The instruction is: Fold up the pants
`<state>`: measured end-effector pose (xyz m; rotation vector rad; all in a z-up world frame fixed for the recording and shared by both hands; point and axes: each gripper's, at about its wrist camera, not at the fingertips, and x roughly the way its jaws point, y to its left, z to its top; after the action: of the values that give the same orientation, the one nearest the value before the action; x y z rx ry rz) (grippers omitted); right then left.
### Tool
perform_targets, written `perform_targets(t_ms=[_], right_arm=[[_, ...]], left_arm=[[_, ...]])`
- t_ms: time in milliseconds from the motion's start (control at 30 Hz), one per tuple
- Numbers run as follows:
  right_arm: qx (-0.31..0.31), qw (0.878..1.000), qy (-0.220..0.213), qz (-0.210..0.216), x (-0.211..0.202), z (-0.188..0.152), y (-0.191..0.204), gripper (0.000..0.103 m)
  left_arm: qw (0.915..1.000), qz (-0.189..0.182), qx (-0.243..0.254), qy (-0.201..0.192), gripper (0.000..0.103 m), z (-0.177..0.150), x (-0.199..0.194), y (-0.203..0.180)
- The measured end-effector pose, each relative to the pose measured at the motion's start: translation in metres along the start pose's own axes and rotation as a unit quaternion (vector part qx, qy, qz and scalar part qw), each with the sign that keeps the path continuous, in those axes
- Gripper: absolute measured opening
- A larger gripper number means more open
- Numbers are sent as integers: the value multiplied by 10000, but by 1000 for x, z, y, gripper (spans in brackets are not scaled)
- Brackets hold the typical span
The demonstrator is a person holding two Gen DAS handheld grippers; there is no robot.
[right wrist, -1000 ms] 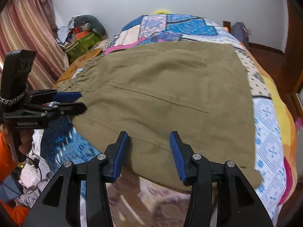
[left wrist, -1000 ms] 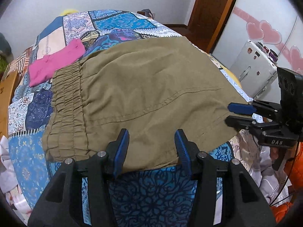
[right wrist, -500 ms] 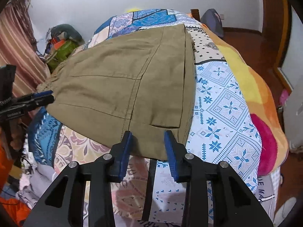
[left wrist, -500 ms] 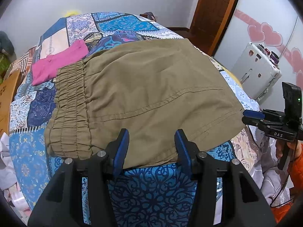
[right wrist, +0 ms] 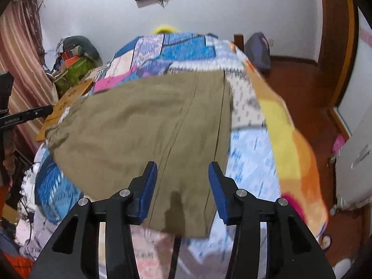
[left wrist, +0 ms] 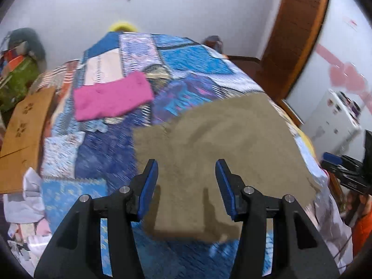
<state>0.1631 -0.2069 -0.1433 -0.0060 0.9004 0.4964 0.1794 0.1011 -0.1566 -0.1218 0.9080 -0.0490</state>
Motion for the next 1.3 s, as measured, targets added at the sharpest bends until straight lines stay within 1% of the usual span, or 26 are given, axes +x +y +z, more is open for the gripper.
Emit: perform_targets(t_ms=[133,233,300,367,433,600,700,867,900,933,967,1000,1033,1067,1100,1167,1200,1300], right_arm=[[-110,9998,-112,-83,11,25,-8,43],[-183,9996,-182,-106,24,47,-17,47],[-223,9995,-200,-129,35,59,-22,49],[-251,9994,-186,-162,47,71,-27,49],[-263,9994,-148,-142,60,80,-33,50],[-298,9993,18,-207,98,100,-47,50],[-191,9994,201,-209,130,111,-59,50],[-73,9993,359,-35,161,119,-69,50],[-109,9993,369,-27,166,119,-68,49],[-184,9989,420,-86,170,119,-67,41],[-239,9986,451,-146,173,118,-66,29],[-290,9982,472,-242,176,118,-67,25],[-296,9981,475,-261,178,117,-69,24],[-282,9978,507,-326,181,116,-71,18],[-258,9977,523,-332,184,116,-74,16],[-116,9981,542,-260,185,115,-78,15],[-150,9979,560,-296,185,115,-77,15],[-354,9960,686,-443,184,119,-71,15]], left_arm=[[9995,161,-265,58,52,22,20,22],[9989,273,-340,169,52,34,41,33],[9985,267,-396,275,56,39,55,39],[9975,271,-478,440,58,43,69,44],[9962,258,-554,620,58,47,84,49],[9948,145,-539,857,59,50,105,51],[9947,104,-512,881,62,51,112,49],[9953,194,-449,834,63,45,121,49],[9954,226,-448,814,64,44,121,50],[9954,259,-473,793,64,43,123,52],[9951,302,-529,774,64,42,124,54],[9943,446,-602,753,65,42,125,57],[9937,524,-676,730,65,42,126,60],[9933,527,-736,725,66,41,127,63],[9925,544,-804,737,66,41,130,66],[9911,548,-910,799,67,39,136,70],[9907,579,-918,816,68,39,138,70],[9908,623,-847,852,68,41,135,67]])
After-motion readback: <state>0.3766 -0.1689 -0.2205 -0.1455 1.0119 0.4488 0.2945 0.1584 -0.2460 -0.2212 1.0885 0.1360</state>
